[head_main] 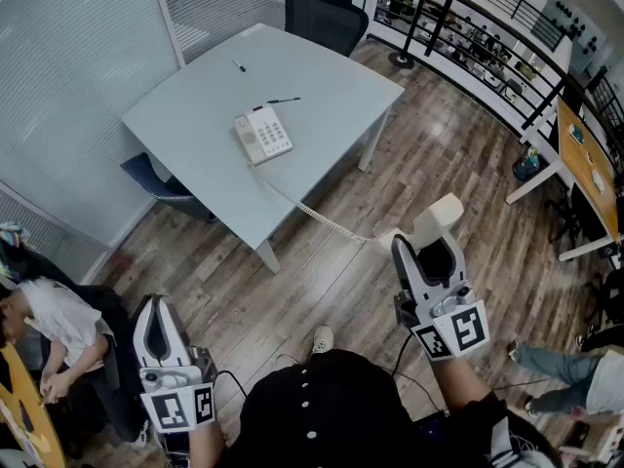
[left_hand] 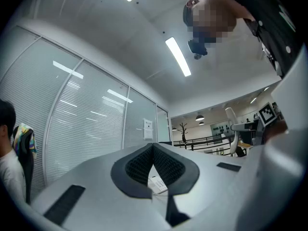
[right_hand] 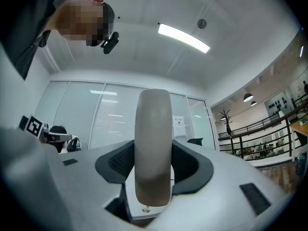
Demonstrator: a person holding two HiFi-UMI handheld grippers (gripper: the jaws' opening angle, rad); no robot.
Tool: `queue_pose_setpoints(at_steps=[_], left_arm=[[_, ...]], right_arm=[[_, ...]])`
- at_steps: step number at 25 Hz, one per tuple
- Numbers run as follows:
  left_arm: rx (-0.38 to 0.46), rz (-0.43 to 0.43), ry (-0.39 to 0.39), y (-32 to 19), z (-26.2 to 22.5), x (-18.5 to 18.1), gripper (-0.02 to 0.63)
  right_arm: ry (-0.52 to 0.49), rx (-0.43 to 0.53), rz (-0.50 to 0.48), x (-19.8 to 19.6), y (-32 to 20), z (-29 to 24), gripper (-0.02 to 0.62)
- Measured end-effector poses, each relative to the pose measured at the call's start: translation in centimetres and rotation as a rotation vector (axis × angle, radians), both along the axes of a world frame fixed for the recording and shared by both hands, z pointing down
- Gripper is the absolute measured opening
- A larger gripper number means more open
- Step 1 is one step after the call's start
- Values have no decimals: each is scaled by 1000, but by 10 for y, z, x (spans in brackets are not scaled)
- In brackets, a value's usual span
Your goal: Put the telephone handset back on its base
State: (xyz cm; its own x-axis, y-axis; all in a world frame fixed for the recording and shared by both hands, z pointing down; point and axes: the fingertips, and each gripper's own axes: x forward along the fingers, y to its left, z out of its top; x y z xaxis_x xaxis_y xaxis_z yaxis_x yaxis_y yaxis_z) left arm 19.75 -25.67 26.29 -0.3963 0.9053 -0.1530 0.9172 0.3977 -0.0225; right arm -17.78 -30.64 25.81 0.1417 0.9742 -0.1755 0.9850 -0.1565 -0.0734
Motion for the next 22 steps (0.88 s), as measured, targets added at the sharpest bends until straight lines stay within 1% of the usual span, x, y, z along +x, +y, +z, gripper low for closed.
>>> queue_pose_setpoints(at_steps=[10, 17, 22], left_arm=[[2, -10, 8, 3, 1, -13, 14], [5, -57, 6, 4, 3, -29, 14], [-9, -81, 9, 1, 4, -36, 14]], right_arm=[[4, -12, -19, -7, 7, 1, 235], [13, -39, -57, -22, 13, 2, 235], [25, -28, -73, -32, 24, 10, 235]])
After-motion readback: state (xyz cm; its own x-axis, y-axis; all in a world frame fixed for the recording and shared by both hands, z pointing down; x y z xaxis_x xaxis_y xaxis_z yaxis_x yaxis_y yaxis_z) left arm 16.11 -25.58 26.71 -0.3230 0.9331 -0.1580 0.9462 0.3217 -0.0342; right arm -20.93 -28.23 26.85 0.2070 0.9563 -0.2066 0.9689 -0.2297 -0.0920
